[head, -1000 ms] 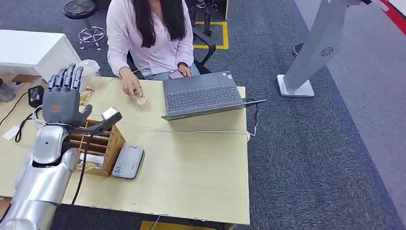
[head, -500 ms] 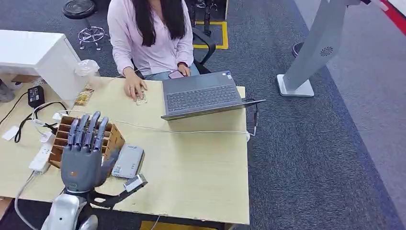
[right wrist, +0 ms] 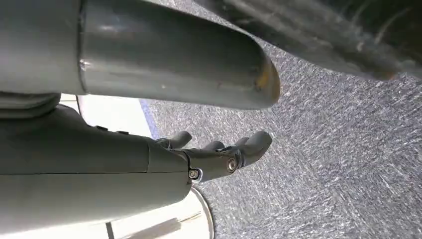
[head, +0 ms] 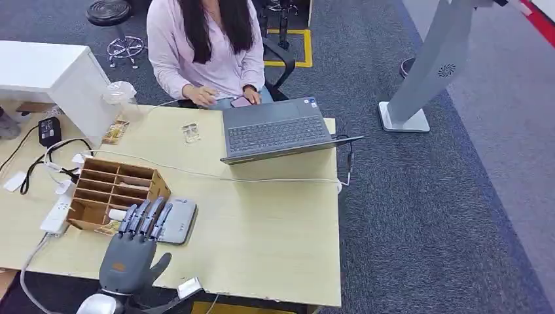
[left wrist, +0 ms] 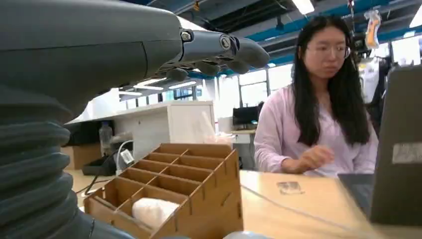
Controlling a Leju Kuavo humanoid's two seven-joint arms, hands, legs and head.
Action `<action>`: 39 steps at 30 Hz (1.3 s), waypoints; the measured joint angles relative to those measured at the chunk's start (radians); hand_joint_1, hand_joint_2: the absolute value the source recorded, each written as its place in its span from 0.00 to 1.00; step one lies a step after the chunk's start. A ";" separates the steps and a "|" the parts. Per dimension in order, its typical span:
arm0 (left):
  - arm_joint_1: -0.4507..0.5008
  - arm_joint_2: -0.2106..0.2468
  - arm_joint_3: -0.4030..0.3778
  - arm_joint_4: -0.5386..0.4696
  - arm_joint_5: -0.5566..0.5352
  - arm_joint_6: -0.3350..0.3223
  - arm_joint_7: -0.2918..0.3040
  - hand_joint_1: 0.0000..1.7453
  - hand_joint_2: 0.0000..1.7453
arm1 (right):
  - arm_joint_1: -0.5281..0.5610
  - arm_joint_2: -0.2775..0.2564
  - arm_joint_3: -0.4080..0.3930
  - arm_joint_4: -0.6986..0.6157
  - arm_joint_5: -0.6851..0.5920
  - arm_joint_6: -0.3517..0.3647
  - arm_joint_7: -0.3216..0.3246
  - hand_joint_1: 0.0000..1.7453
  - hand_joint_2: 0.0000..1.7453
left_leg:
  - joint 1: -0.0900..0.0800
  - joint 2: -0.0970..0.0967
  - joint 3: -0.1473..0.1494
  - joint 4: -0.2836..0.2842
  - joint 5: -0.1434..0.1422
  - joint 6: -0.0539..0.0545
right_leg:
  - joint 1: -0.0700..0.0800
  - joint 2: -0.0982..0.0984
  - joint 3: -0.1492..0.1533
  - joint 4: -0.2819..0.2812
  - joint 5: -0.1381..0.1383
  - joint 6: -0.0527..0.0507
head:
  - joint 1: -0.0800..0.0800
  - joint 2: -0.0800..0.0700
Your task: Pass the card to the sensor for recognition and then transmit it.
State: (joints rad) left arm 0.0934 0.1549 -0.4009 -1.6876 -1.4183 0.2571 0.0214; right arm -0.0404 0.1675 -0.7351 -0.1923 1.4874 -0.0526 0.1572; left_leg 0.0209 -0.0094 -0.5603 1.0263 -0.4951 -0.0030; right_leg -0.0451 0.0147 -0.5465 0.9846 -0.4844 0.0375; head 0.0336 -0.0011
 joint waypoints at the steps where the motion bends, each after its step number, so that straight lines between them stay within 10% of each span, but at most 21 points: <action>1: 0.004 0.007 0.000 0.000 0.005 -0.006 0.002 0.00 1.00 | 0.000 0.000 0.000 0.000 0.001 0.000 0.000 0.00 0.00 | 0.000 0.000 0.000 0.000 0.000 0.000 | 0.000 0.000 0.000 0.000 0.000 0.000 | -0.001 0.000; 39: -0.025 0.029 0.167 0.102 0.039 -0.059 0.077 0.00 1.00 | 0.000 0.001 -0.005 0.000 0.027 0.018 -0.002 0.00 0.00 | 0.000 -0.001 0.000 0.000 0.000 0.000 | 0.000 0.000 0.000 0.000 0.000 0.000 | 0.000 0.000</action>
State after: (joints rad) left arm 0.0684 0.1835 -0.2338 -1.5854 -1.3790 0.1976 0.0984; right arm -0.0406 0.1686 -0.7404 -0.1923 1.5148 -0.0343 0.1553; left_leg 0.0209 -0.0101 -0.5604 1.0263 -0.4951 -0.0030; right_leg -0.0451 0.0145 -0.5464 0.9846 -0.4843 0.0374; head 0.0332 -0.0011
